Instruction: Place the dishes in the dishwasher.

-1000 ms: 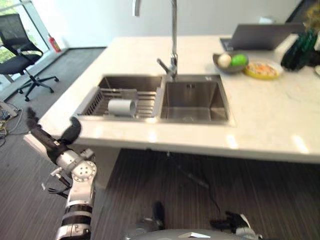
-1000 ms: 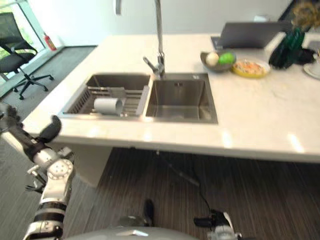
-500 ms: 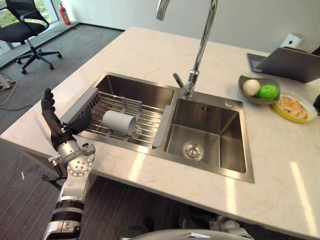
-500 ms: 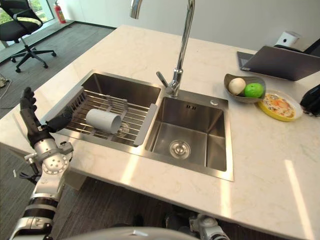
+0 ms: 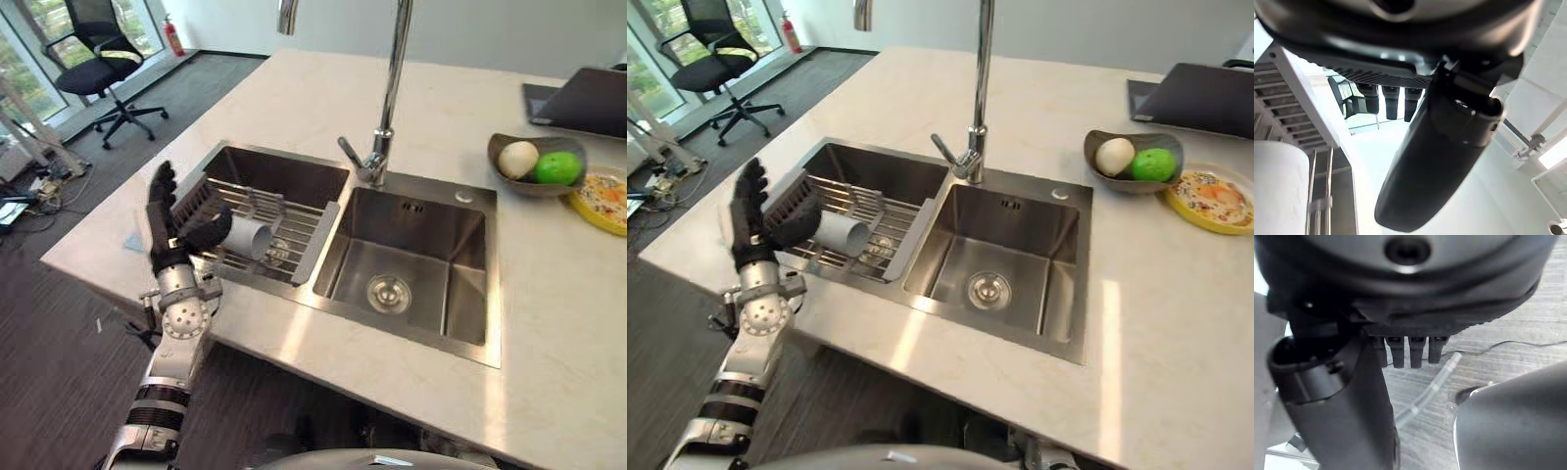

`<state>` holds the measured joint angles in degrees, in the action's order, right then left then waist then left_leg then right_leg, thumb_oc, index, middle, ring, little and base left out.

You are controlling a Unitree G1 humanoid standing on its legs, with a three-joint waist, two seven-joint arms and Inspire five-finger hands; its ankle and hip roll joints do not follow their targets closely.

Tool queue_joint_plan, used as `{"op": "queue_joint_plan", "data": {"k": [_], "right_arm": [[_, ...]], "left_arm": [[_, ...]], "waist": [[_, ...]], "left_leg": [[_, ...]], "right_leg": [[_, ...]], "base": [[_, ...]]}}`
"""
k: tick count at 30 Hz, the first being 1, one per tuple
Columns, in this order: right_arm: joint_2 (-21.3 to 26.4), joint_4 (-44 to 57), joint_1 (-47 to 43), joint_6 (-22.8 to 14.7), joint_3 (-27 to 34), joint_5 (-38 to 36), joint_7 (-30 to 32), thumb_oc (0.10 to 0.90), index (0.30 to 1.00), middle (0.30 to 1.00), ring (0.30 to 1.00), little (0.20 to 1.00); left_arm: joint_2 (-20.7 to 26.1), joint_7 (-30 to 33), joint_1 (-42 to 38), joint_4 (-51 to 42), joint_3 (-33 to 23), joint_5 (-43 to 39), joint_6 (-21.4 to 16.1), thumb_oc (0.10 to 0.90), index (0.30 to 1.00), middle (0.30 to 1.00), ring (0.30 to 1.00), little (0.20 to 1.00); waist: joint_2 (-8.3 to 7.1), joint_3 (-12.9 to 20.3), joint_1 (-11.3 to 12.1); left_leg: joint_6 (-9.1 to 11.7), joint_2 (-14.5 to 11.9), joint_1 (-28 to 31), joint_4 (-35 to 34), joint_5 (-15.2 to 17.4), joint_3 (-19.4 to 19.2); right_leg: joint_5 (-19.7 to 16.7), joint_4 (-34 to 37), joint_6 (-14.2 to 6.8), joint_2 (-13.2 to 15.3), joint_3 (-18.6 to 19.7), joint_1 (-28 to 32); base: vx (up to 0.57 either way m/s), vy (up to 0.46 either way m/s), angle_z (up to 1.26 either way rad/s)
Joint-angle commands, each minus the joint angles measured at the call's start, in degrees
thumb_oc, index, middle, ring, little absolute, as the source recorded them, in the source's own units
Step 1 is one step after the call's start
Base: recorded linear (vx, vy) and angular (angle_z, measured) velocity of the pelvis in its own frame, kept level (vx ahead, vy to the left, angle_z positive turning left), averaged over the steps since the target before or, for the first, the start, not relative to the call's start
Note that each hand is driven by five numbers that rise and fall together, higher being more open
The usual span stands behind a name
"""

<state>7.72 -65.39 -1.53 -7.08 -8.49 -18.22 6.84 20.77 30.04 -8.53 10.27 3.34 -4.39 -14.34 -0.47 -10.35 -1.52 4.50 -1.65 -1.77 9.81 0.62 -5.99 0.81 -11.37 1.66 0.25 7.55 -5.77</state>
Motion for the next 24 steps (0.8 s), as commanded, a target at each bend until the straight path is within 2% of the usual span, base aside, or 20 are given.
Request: {"op": "queue_joint_plan", "data": {"k": [1, 3, 5, 6, 7, 8, 10, 12, 13, 14, 15, 16, 17, 19, 20, 21, 23, 24], "right_arm": [[5.97, -0.05, -0.96, 0.22, -2.63, -0.57, -0.20, 0.800, 0.900, 0.900, 0.900, 0.900], [5.72, 0.00, -0.80, 0.22, -3.05, 0.35, 0.06, 0.800, 0.900, 0.900, 0.900, 0.900], [5.80, 0.42, -0.67, 0.41, -4.03, 1.80, 0.22, 0.800, 0.900, 0.900, 0.900, 0.900], [6.03, 0.57, -0.70, 0.39, -4.17, 2.11, 0.23, 0.800, 0.900, 0.900, 0.900, 0.900], [6.02, 0.59, -0.66, 0.40, -4.15, 2.12, 0.23, 0.800, 0.900, 0.900, 0.900, 0.900], [6.52, 0.76, -0.52, 0.47, -3.91, 2.70, 0.44, 0.800, 0.900, 0.900, 0.900, 0.900], [6.75, 0.53, -0.36, 0.71, -3.67, 3.18, 0.42, 0.800, 0.900, 0.900, 0.900, 0.900], [6.74, 0.49, -0.09, 0.82, -3.58, 3.48, 0.32, 0.800, 0.900, 0.900, 0.900, 0.900], [6.37, 0.20, 0.47, 1.47, -2.81, 4.21, 0.51, 0.800, 0.900, 0.900, 0.900, 0.900], [6.36, 0.21, 0.52, 1.47, -2.84, 4.22, 0.51, 0.800, 0.900, 0.900, 0.900, 0.900], [5.73, 0.66, 0.26, 1.16, -2.66, 3.56, 0.40, 0.800, 0.900, 0.900, 0.900, 0.900], [5.11, 1.43, -0.80, 1.14, -2.89, 2.55, 0.42, 0.800, 0.900, 0.900, 0.900, 0.900], [4.67, 2.15, -1.28, 0.97, -2.99, 1.93, 0.25, 0.800, 0.900, 0.900, 0.900, 0.900], [4.09, 3.18, -1.79, 0.71, -3.85, 1.55, -0.26, 0.800, 0.900, 0.900, 0.900, 0.900], [3.74, 4.07, -1.87, 0.64, -4.20, 1.22, -0.61, 0.800, 0.900, 0.900, 0.900, 0.900], [3.50, 4.23, -1.82, 0.73, -4.71, 1.67, -0.87, 0.800, 0.900, 0.900, 0.900, 0.900], [3.17, 4.08, -1.91, 0.80, -6.03, 2.53, -1.06, 0.800, 0.900, 0.900, 0.900, 0.900], [3.16, 4.08, -1.90, 0.79, -6.05, 2.53, -1.06, 0.800, 0.900, 0.900, 0.900, 0.900]], "left_arm": [[3.32, 0.47, -5.30, -5.61, -1.33, 2.67, -4.53, 0.800, 0.900, 0.900, 0.900, 0.900], [3.72, 0.19, -4.85, -6.69, -0.99, 2.97, -4.04, 0.800, 0.900, 0.900, 0.900, 0.900], [4.26, 0.33, -4.85, -7.77, -0.80, 3.23, -3.60, 0.800, 0.900, 0.900, 0.900, 0.900], [4.50, 0.28, -4.99, -7.73, -0.62, 3.14, -3.50, 0.800, 0.900, 0.900, 0.900, 0.900], [4.52, 0.28, -5.03, -7.67, -0.57, 3.13, -3.52, 0.800, 0.900, 0.900, 0.900, 0.900], [4.80, 0.16, -5.51, -8.13, -0.12, 3.56, -3.29, 0.800, 0.900, 0.900, 0.900, 0.900], [5.10, -0.31, -5.23, -8.12, -0.26, 3.61, -2.90, 0.800, 0.900, 0.900, 0.900, 0.900], [5.01, -0.88, -5.00, -8.68, 0.01, 3.47, -2.66, 0.800, 0.900, 0.900, 0.900, 0.900], [4.71, -2.30, -4.00, -11.12, 0.93, 3.45, -2.29, 0.800, 0.900, 0.900, 0.900, 0.900], [4.73, -2.38, -3.89, -11.23, 0.87, 3.41, -2.25, 0.800, 0.900, 0.900, 0.900, 0.900], [5.11, -3.12, -4.34, -11.43, 2.08, 4.00, -1.83, 0.800, 0.900, 0.900, 0.900, 0.900], [6.02, -3.41, -5.62, -11.07, 3.50, 4.68, -1.74, 0.800, 0.900, 0.900, 0.900, 0.900], [6.87, -3.64, -6.31, -11.13, 3.95, 4.25, -1.73, 0.800, 0.900, 0.900, 0.900, 0.900], [7.71, -3.88, -7.15, -11.40, 4.36, 4.02, -1.91, 0.800, 0.900, 0.900, 0.900, 0.900], [7.93, -3.91, -7.29, -11.49, 4.11, 4.84, -1.59, 0.800, 0.900, 0.900, 0.900, 0.900], [8.08, -3.92, -7.10, -11.69, 4.10, 5.71, -1.35, 0.800, 0.900, 0.900, 0.900, 0.900], [8.04, -3.95, -6.84, -11.59, 4.18, 6.65, -1.26, 0.800, 0.900, 0.900, 0.900, 0.900], [8.05, -3.95, -6.83, -11.60, 4.16, 6.65, -1.27, 0.800, 0.900, 0.900, 0.900, 0.900]], "waist": [[-1.76, 4.21, 0.24], [-1.86, 4.51, 1.07], [-1.74, 4.50, 2.32], [-1.76, 4.47, 2.67], [-1.89, 4.51, 2.80], [-2.20, 4.67, 3.69], [-1.77, 5.94, 4.47], [-1.74, 6.49, 4.96], [-1.87, 7.45, 4.82], [-1.96, 7.50, 4.92], [-2.13, 7.62, 4.64], [-2.85, 7.75, 4.52], [-2.86, 7.55, 4.13], [-1.65, 6.84, 2.78], [-0.99, 6.25, 2.04], [-0.62, 5.91, 1.96], [-0.83, 6.24, 0.63], [-0.87, 6.15, 0.56]], "left_leg": [[1.90, -3.32, -0.89, -0.88, -3.47, 1.05], [1.87, -4.71, -1.80, -4.31, -4.26, 2.68], [3.06, -8.48, -3.80, -8.78, -8.43, 4.82], [3.64, -10.18, -5.24, -10.38, -9.51, 5.65], [3.69, -10.09, -4.95, -10.77, -9.61, 5.45], [4.98, -12.58, -7.89, -13.50, -10.73, 6.36], [6.19, -13.43, -9.34, -14.24, -11.51, 7.85], [6.46, -12.88, -8.16, -13.98, -11.99, 7.51], [6.42, -11.06, -6.66, -12.70, -11.57, 7.95], [6.36, -10.99, -6.61, -12.61, -11.40, 7.77], [5.58, -10.40, -6.01, -11.73, -10.10, 7.29], [4.51, -9.41, -5.47, -10.75, -9.08, 6.91], [3.36, -8.50, -4.51, -10.17, -7.44, 6.40], [1.99, -7.58, -1.62, -10.30, -5.66, 6.40], [1.09, -7.11, 0.47, -11.38, -4.97, 6.67], [0.43, -6.74, 1.59, -11.92, -4.61, 6.51], [-0.30, -5.04, 4.30, -14.02, -3.98, 6.55], [-0.32, -4.98, 4.40, -14.02, -3.96, 6.60]], "right_leg": [[1.17, 11.29, -5.33, 1.33, 0.54, 13.43], [1.91, 11.89, -5.70, 1.87, 1.81, 14.13], [3.29, 11.49, -6.49, 2.64, 3.65, 15.11], [3.86, 11.61, -6.91, 3.27, 4.59, 15.85], [4.02, 11.56, -6.90, 3.39, 4.70, 15.87], [5.77, 11.51, -7.83, 5.41, 6.86, 18.19], [7.05, 11.20, -8.73, 7.17, 9.34, 20.81], [7.26, 10.76, -9.14, 8.12, 10.22, 21.69], [4.85, 8.29, -11.39, 11.37, 12.09, 21.53], [4.91, 8.26, -11.43, 11.50, 12.22, 21.51], [2.48, 6.56, -12.27, 12.38, 13.05, 20.04], [-3.09, 3.59, -13.20, 12.93, 13.49, 17.99], [-6.79, -0.60, -12.31, 12.11, 14.10, 15.67], [-8.67, -7.98, -11.79, 7.70, 14.75, 10.88], [-8.50, -11.67, -11.56, 5.42, 14.19, 8.64], [-8.16, -12.07, -11.35, 4.50, 12.37, 6.81], [-3.88, -7.70, -11.06, 1.65, 11.05, 5.43], [-3.82, -7.71, -11.07, 1.71, 11.00, 5.56]], "base": [[0.31, 0.116, 0.16], [0.27, 0.126, -0.07], [0.31, 0.207, -0.51], [0.23, 0.159, -0.75], [0.37, 0.254, -0.52], [0.43, 0.262, -0.26], [0.51, 0.320, -0.08], [0.33, 0.332, -0.47], [0.26, 0.390, -0.60], [0.34, 0.498, -0.71], [0.12, 0.193, -0.75], [0.19, 0.301, -1.02], [0.19, 0.305, -1.07], [0.24, 0.370, -0.87], [0.21, 0.393, -0.63], [0.19, 0.374, -0.51], [0.18, 0.260, -0.33], [0.15, 0.167, -0.41]]}}
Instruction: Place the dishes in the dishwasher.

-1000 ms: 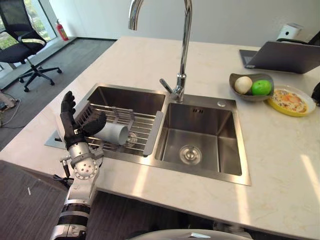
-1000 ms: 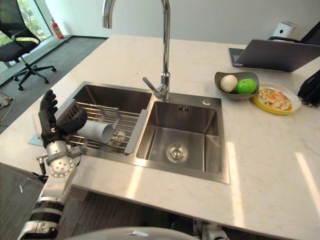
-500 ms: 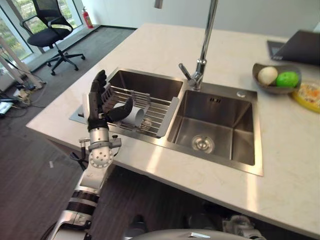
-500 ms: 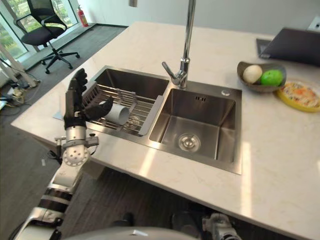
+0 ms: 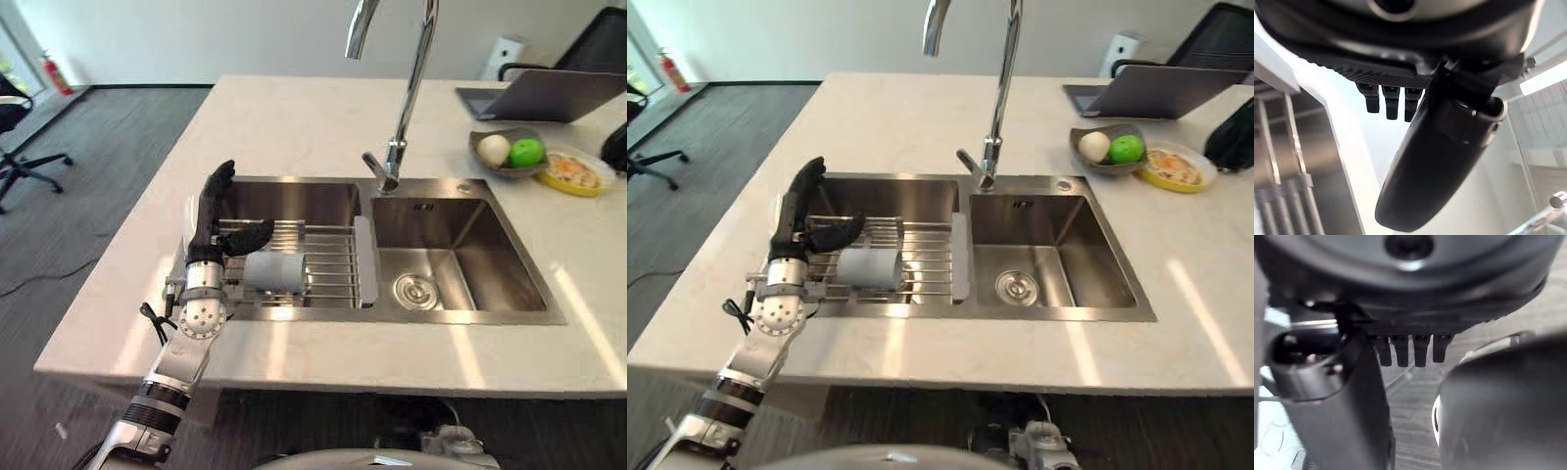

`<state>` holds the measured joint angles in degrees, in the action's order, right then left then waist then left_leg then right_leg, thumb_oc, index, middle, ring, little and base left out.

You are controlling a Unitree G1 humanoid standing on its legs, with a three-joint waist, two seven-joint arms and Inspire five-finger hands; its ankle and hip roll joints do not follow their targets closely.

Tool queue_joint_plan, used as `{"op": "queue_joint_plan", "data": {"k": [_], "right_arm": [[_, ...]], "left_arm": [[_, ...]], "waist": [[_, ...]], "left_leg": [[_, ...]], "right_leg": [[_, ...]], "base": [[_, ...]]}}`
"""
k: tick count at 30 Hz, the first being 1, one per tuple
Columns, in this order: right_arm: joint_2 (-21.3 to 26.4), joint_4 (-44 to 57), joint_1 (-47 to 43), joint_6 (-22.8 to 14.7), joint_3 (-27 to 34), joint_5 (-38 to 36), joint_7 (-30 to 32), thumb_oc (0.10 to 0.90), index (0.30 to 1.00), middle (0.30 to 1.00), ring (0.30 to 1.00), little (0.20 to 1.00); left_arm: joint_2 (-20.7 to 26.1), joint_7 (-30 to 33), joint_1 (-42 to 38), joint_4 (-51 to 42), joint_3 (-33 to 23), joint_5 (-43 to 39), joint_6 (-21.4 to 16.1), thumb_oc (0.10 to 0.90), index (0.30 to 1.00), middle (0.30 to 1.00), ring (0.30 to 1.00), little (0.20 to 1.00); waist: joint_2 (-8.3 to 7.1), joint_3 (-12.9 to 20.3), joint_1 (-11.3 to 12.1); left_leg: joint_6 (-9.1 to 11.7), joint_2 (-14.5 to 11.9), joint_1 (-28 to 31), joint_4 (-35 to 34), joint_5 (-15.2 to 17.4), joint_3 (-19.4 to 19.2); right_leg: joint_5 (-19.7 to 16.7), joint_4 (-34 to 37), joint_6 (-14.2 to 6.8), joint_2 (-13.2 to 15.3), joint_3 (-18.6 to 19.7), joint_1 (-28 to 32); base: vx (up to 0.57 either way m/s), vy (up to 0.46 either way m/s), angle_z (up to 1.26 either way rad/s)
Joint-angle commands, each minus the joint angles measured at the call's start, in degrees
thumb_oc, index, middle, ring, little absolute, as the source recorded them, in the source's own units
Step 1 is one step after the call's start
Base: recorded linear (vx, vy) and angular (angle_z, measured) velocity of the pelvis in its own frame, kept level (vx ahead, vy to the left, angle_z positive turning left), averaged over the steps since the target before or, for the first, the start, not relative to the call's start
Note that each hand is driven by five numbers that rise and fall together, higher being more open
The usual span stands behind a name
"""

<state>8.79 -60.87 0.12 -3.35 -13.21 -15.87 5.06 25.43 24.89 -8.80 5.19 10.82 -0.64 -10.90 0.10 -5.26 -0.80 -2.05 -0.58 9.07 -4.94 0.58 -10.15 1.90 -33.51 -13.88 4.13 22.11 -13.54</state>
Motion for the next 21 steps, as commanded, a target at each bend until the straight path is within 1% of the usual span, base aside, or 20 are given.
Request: {"op": "queue_joint_plan", "data": {"k": [1, 2, 3, 4, 5, 6, 7, 8, 10, 14, 15, 16, 17, 18, 19, 20, 21], "right_arm": [[2.03, -0.83, -3.66, -2.93, -1.27, 0.01, 0.80, 0.800, 0.900, 0.900, 0.900, 0.900], [1.77, -1.87, -3.55, -2.60, -0.79, -0.32, 1.00, 0.800, 0.900, 0.900, 0.900, 0.900], [1.50, -1.97, -2.81, -2.48, -1.56, 1.12, 0.68, 0.800, 0.900, 0.900, 0.900, 0.900], [1.56, -2.16, -2.77, -2.48, -1.84, 1.00, 0.30, 0.800, 0.900, 0.900, 0.900, 0.900], [1.68, -2.56, -2.79, -2.30, -2.39, 1.19, 0.01, 0.800, 0.900, 0.900, 0.900, 0.900], [1.67, -3.29, -2.57, -2.11, -2.63, 1.94, -0.14, 0.800, 0.900, 0.900, 0.900, 0.900], [1.67, -3.29, -2.57, -2.11, -2.63, 1.94, -0.14, 0.800, 0.900, 0.900, 0.900, 0.900], [1.62, -4.11, -2.15, -1.77, -2.51, 2.58, -0.35, 0.800, 0.900, 0.900, 0.900, 0.900], [1.56, -4.51, -2.21, -1.86, -1.67, 1.78, -0.67, 0.800, 0.900, 0.900, 0.900, 0.900], [1.23, -4.31, -2.22, -2.05, -1.41, 0.49, -1.45, 0.800, 0.900, 0.900, 0.900, 0.900], [-9.54, -11.25, -17.11, -0.09, -5.40, 0.76, 6.92, 0.800, 0.900, 0.900, 0.900, 0.900], [-9.72, -11.60, -17.67, -0.21, -5.07, 0.79, 6.90, 0.800, 0.900, 0.900, 0.900, 0.900], [0.96, -11.36, -0.86, -1.30, -0.19, 2.03, -0.47, 0.800, 0.900, 0.900, 0.900, 0.900], [1.01, -11.31, -0.78, -1.28, -0.20, 2.03, -0.48, 0.800, 0.900, 0.900, 0.900, 0.900], [2.82, -11.47, 1.79, -1.53, 2.47, 1.50, -1.30, 0.800, 0.900, 0.900, 0.900, 0.900], [4.41, -10.17, 4.53, -2.12, 4.10, 1.85, -1.82, 0.800, 0.900, 0.900, 0.900, 0.900], [4.60, -10.02, 4.76, -2.40, 4.37, 2.24, -1.39, 0.800, 0.900, 0.900, 0.900, 0.900]], "left_arm": [[3.11, 1.24, -6.39, -6.43, -3.77, 2.18, -4.91, 0.800, 0.900, 0.900, 0.900, 0.900], [3.51, 1.49, -6.40, -7.57, -4.46, 1.89, -5.01, 0.800, 0.900, 0.900, 0.900, 0.900], [3.47, 1.02, -5.16, -8.15, -5.27, 2.78, -5.00, 0.800, 0.900, 0.900, 0.900, 0.900], [3.80, 0.96, -4.55, -8.75, -5.60, 3.37, -5.28, 0.800, 0.900, 0.900, 0.900, 0.900], [3.89, 0.93, -4.86, -8.14, -5.29, 3.38, -5.39, 0.800, 0.900, 0.900, 0.900, 0.900], [3.96, 1.33, -4.03, -8.02, -6.28, 3.78, -5.31, 0.800, 0.900, 0.900, 0.900, 0.900], [3.96, 1.32, -4.02, -8.03, -6.29, 3.78, -5.31, 0.800, 0.900, 0.900, 0.900, 0.900], [4.67, 1.60, -2.46, -8.72, -8.12, 4.40, -5.24, 0.800, 0.900, 0.900, 0.900, 0.900], [5.14, 1.69, -1.02, -9.48, -9.99, 4.86, -5.30, 0.800, 0.900, 0.900, 0.900, 0.900], [4.28, 1.83, -0.12, -10.41, -11.09, 3.80, -5.82, 0.800, 0.900, 0.900, 0.900, 0.900], [1.28, -0.09, -3.37, -11.29, -4.05, 2.90, -5.91, 0.800, 0.900, 0.900, 0.900, 0.900], [1.45, -0.06, -3.80, -11.16, -3.95, 2.87, -5.93, 0.800, 0.900, 0.900, 0.900, 0.900], [3.25, 1.29, -2.97, -8.96, -7.16, 2.24, -7.29, 0.800, 0.900, 0.900, 0.900, 0.900], [3.20, 1.30, -2.93, -8.95, -7.14, 2.24, -7.32, 0.800, 0.900, 0.900, 0.900, 0.900], [3.84, 2.03, -2.54, -9.67, -8.50, 2.37, -7.74, 0.800, 0.900, 0.900, 0.900, 0.900], [4.62, 3.13, -1.75, -10.60, -9.90, 5.45, -7.03, 0.800, 0.900, 0.900, 0.900, 0.900], [5.05, 3.54, -1.33, -10.73, -10.59, 6.27, -6.60, 0.800, 0.900, 0.900, 0.900, 0.900]], "waist": [[-1.56, 1.39, -0.32], [-2.17, 1.05, 0.65], [-2.59, 1.36, 1.28], [-2.69, 1.79, 1.41], [-3.07, 2.37, 1.22], [-3.15, 3.14, 1.38], [-3.15, 3.11, 1.38], [-3.29, 3.75, 1.77], [-3.24, 4.01, 1.81], [-3.24, 3.77, 1.65], [-2.30, 4.44, 5.15], [-2.47, 4.19, 5.22], [-2.07, 2.89, 1.87], [-1.98, 3.29, 1.88], [-1.88, 2.56, 0.62], [-1.32, 1.29, -1.25], [-0.90, 0.76, -1.89]], "left_leg": [[5.97, -5.45, -5.63, -0.06, -3.44, 10.18], [6.10, -4.48, -5.57, -0.06, -3.80, 9.48], [6.34, -4.30, -5.48, -0.06, -3.76, 8.26], [6.51, -4.13, -5.33, -0.06, -3.88, 8.50], [6.52, -3.86, -5.39, -0.06, -3.43, 8.70], [6.79, -4.21, -5.11, -0.06, -2.95, 8.10], [6.79, -4.20, -5.07, -0.06, -2.94, 8.10], [7.60, -4.93, -4.53, -0.06, -2.56, 7.34], [7.92, -5.28, -4.08, -0.06, -2.58, 6.99], [8.28, -5.45, -3.26, -0.06, -2.35, 7.28], [8.64, -5.50, -3.83, -0.06, -3.14, 8.59], [8.65, -5.50, -3.94, -0.06, -3.25, 8.64], [9.28, -5.59, -4.31, -0.06, -3.42, 8.32], [9.31, -5.68, -4.72, -0.06, -3.51, 8.33], [9.59, -6.13, -4.86, -0.06, -3.71, 7.55], [10.12, -6.95, -4.53, -0.06, -3.78, 6.01], [10.34, -7.45, -4.48, -0.06, -4.02, 5.56]], "right_leg": [[-1.92, 20.47, 4.79, -3.12, -5.58, 12.63], [-3.08, 27.41, 5.30, -0.27, -11.29, 13.32], [-4.68, 29.81, 4.42, 1.35, -14.32, 14.04], [-4.10, 30.85, 4.51, 1.70, -14.19, 15.49], [-3.63, 32.67, 4.64, 1.46, -12.66, 16.76], [-3.49, 35.08, 4.39, 1.59, -12.75, 18.20], [-3.51, 35.13, 4.39, 1.60, -12.75, 18.27], [-3.88, 37.62, 4.23, 3.32, -14.61, 19.76], [-4.03, 38.27, 4.16, 3.60, -14.37, 20.75], [-3.77, 38.35, 4.52, 3.79, -14.83, 21.66], [-3.59, 38.51, 4.57, 3.95, -16.30, 22.45], [-3.65, 38.51, 4.58, 3.94, -16.33, 22.37], [-3.43, 38.18, 4.72, 3.81, -16.83, 22.03], [-3.56, 38.19, 4.75, 3.72, -16.81, 21.61], [-3.77, 38.06, 4.71, 3.58, -16.52, 21.03], [-3.81, 37.85, 4.88, 3.10, -15.37, 20.41], [-3.74, 37.73, 5.07, 2.57, -14.70, 19.86]], "base": [[0.07, 0.130, -0.17], [0.05, 0.133, 0.02], [-0.02, 0.067, 0.08], [0.01, 0.024, -0.08], [0.06, 0.021, -0.03], [0.06, 0.003, 0.39], [0.07, -0.023, 0.52], [0.04, -0.034, 0.47], [0.05, -0.027, -0.20], [0.04, -0.012, -0.14], [0.07, 0.004, 0.05], [-0.03, -0.021, -0.09], [-0.09, -0.052, -0.24], [-0.12, -0.085, 0.02], [-0.10, -0.094, 0.33], [-0.13, -0.123, 0.30], [-0.11, -0.108, -0.30]]}}
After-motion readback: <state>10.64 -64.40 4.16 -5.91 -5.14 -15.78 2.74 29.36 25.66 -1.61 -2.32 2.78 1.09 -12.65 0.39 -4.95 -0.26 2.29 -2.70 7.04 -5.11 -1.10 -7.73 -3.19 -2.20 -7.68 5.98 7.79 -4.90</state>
